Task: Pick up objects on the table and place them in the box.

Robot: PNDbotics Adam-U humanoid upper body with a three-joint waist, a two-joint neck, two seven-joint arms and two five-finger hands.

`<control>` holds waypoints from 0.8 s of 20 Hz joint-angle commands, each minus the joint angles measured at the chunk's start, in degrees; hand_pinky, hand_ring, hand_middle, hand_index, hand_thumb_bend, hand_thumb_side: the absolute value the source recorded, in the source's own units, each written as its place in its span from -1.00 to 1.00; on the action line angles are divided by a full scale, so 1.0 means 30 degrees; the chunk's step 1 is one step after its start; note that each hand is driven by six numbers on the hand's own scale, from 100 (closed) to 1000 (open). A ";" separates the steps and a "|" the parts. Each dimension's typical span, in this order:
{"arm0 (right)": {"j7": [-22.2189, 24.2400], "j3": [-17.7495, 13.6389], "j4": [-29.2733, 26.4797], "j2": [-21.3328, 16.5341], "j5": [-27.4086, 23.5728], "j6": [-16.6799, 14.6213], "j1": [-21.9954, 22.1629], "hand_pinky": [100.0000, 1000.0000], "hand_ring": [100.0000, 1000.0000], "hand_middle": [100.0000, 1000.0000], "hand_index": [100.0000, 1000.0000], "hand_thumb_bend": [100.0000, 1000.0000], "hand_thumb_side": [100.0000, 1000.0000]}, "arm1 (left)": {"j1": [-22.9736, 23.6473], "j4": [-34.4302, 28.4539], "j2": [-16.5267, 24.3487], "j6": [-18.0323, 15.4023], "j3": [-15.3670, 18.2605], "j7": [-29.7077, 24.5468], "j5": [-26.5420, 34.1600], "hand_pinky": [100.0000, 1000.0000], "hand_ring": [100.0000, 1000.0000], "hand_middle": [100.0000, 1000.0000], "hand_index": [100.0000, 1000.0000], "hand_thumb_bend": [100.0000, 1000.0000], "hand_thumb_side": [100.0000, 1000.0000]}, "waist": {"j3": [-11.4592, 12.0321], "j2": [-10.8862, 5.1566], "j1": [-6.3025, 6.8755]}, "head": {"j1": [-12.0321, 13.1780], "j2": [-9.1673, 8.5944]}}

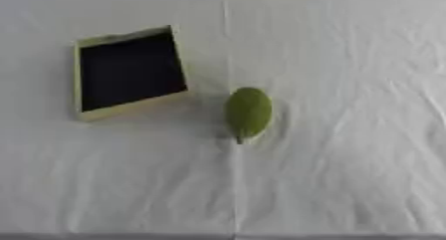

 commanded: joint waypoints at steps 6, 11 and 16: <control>0.1266 0.1982 -0.0291 -0.1457 0.2561 -0.1243 -0.1460 0.55 0.63 0.64 0.72 -0.71 -0.08 | -0.0189 -0.0288 0.0472 0.0019 -0.0095 -0.0137 0.0099 0.44 0.51 0.15 0.36 -0.83 -0.02 | 0.0109 -0.0427 -0.0035 | -0.0263 -0.0198; 0.1715 0.2968 -0.0291 -0.1497 0.3908 -0.1729 -0.1957 0.55 0.63 0.64 0.73 -0.69 -0.06 | -0.0184 -0.0288 0.0470 0.0032 -0.0113 -0.0140 0.0130 0.44 0.51 0.15 0.36 -0.83 -0.01 | 0.0198 -0.0423 -0.0076 | -0.0321 -0.0197; 0.2394 0.3933 -0.0291 -0.1667 0.4293 -0.2300 -0.2579 0.56 0.64 0.65 0.73 -0.68 -0.06 | -0.0177 -0.0288 0.0475 0.0043 -0.0163 -0.0181 0.0168 0.44 0.52 0.15 0.36 -0.83 -0.01 | 0.0230 -0.0433 -0.0118 | -0.0396 -0.0153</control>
